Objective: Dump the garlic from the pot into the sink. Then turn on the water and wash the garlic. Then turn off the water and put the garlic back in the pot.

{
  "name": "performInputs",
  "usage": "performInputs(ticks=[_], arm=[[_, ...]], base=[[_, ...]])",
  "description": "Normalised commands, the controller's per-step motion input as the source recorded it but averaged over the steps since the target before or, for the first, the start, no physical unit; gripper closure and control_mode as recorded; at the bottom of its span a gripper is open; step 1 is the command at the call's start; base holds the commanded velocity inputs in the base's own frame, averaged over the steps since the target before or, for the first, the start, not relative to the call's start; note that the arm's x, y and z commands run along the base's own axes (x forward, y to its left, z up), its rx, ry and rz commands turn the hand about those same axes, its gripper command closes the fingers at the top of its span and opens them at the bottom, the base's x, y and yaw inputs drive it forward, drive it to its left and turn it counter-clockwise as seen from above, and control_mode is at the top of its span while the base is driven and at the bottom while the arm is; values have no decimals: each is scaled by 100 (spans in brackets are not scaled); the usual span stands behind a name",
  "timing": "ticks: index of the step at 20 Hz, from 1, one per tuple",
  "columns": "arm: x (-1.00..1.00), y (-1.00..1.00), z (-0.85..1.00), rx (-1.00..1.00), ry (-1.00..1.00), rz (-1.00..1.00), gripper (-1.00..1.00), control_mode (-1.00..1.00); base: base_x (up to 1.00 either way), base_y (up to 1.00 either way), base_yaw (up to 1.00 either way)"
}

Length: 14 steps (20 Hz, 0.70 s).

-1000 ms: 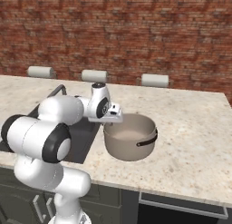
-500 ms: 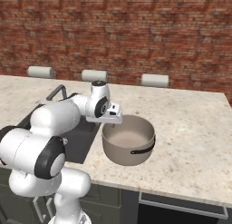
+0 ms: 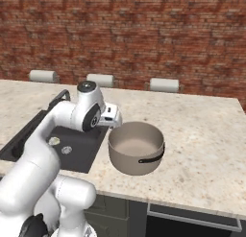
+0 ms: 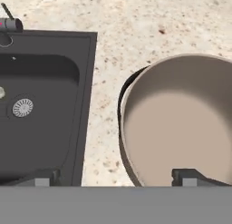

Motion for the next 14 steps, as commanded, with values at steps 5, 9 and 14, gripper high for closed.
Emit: performInputs(ticks=[5,9,14], arm=[[-8,58,72,4,-24,0,-100,-100],[25,59,46,11,-14,0,-100,-100],[54,44,24,18,-3,0,-100,-100]], base=[[0,0,0],[0,0,0],[0,0,0]])
